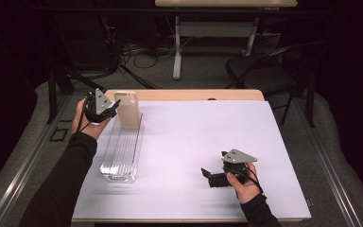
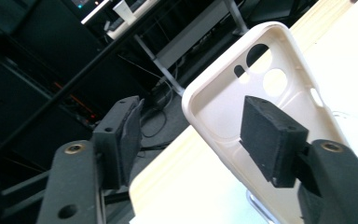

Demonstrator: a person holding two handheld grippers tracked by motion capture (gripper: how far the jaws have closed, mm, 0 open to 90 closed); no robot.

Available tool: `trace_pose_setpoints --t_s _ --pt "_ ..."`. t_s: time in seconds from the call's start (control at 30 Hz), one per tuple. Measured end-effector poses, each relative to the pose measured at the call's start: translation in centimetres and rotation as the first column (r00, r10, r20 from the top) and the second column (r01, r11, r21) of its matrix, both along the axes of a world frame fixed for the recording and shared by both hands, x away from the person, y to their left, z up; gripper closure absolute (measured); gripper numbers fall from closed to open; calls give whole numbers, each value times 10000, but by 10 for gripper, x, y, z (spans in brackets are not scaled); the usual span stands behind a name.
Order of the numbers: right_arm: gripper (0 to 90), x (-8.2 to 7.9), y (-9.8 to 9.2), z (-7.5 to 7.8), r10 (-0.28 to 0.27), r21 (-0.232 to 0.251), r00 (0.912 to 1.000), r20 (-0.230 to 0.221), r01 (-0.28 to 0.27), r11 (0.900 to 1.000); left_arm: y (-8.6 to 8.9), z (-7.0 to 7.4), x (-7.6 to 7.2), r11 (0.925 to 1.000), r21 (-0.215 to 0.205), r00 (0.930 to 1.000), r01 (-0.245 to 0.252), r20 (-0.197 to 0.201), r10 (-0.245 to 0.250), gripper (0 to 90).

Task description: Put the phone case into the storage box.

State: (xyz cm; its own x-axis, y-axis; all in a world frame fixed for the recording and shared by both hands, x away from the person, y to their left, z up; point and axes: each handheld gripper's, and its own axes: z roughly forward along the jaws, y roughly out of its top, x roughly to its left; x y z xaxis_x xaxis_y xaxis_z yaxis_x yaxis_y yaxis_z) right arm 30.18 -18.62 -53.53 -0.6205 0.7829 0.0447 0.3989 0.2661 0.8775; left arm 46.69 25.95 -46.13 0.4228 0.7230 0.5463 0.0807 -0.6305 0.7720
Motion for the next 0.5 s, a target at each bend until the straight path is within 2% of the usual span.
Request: trace_pose_setpoints --t_s 0.07,0.27,0.37,0.5 --pt "8 0 0 0 1 5 10000 -19 -1 10000 0 0 0 9998 -208 9999 -18 -140 15 365" --pt "9 0 0 0 -10 9 10000 -24 10 10000 4 1 0 9932 -1160 9949 -95 -1013 -23 341" --pt "9 0 0 0 -1 9 10000 -32 1 10000 5 2 0 9868 -1616 9911 -129 -1330 -88 326" --pt "9 0 1 0 15 -17 10000 -34 -15 10000 6 4 0 9719 -2347 9866 -174 -1618 -214 313"
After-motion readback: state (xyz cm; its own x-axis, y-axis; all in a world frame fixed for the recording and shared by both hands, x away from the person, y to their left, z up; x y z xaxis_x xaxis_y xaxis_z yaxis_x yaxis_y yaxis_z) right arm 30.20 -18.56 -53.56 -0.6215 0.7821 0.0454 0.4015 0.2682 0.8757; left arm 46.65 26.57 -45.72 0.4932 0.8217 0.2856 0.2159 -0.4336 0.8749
